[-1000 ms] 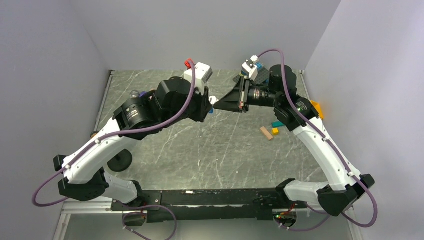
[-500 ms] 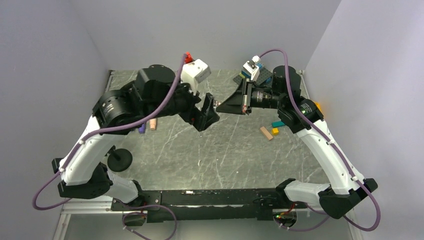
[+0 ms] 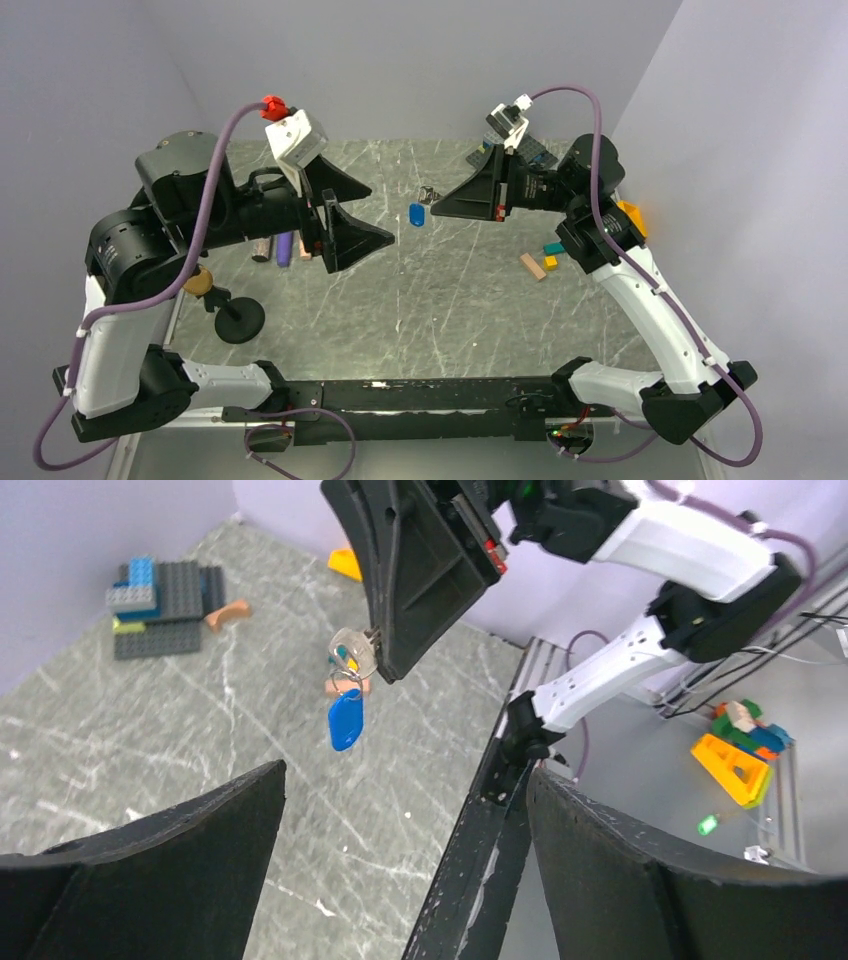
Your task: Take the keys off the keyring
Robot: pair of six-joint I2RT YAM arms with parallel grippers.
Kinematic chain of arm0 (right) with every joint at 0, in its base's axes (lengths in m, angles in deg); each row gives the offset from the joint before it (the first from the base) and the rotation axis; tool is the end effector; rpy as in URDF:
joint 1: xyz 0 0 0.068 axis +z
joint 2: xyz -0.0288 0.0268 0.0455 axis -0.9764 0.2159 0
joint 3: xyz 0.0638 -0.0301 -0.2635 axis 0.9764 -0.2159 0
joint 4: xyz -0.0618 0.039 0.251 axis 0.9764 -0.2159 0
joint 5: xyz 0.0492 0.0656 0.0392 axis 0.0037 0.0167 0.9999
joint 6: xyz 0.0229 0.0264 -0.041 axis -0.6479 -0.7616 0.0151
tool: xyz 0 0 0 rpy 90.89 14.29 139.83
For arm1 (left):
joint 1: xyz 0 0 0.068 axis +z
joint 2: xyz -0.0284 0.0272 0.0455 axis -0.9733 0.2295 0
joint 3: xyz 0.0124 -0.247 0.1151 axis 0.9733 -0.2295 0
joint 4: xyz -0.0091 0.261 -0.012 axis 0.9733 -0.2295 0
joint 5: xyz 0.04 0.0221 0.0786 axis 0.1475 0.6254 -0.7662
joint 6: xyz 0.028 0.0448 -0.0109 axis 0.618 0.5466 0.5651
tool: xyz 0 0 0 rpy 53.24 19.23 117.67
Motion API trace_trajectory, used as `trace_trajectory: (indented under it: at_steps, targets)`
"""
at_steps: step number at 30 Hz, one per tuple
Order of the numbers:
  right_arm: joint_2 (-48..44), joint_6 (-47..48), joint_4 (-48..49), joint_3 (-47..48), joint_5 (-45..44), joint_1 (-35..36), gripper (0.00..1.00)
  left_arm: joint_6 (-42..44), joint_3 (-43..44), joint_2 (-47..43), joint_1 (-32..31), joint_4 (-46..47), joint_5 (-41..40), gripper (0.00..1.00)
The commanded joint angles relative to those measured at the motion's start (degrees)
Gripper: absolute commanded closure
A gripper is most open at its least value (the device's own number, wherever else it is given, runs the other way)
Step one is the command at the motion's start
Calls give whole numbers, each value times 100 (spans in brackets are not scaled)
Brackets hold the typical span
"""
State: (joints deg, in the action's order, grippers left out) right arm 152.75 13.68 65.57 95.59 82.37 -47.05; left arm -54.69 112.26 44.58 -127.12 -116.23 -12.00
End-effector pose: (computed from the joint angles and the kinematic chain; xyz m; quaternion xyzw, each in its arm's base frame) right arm 0.1847 0.1423 0.4825 -0.1687 0.6587 0.6924 0.2412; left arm 0.0849 -0.1184 0.5746 0.3465 0.6718 -0.4182 0.5036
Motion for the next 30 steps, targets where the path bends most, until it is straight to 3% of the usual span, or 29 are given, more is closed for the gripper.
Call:
trace_trajectory:
  at_steps: [1,8,13,21,30]
  targets:
    - [-236,-512,1339,-16,399,4,100,-45,-107,-122,121,666,769,7]
    - [-302,-458,1123,151,319,11,100,-371,-338,-118,132,1303,961,10]
    - [-284,-330,630,438,56,11,100,-518,-997,-306,-11,2065,441,9]
    - [-236,-184,-139,998,-368,11,100,58,-915,-148,-836,2213,-798,8]
    - [-170,21,-429,1310,-282,11,100,1333,-1689,-425,-1638,3393,-1987,20]
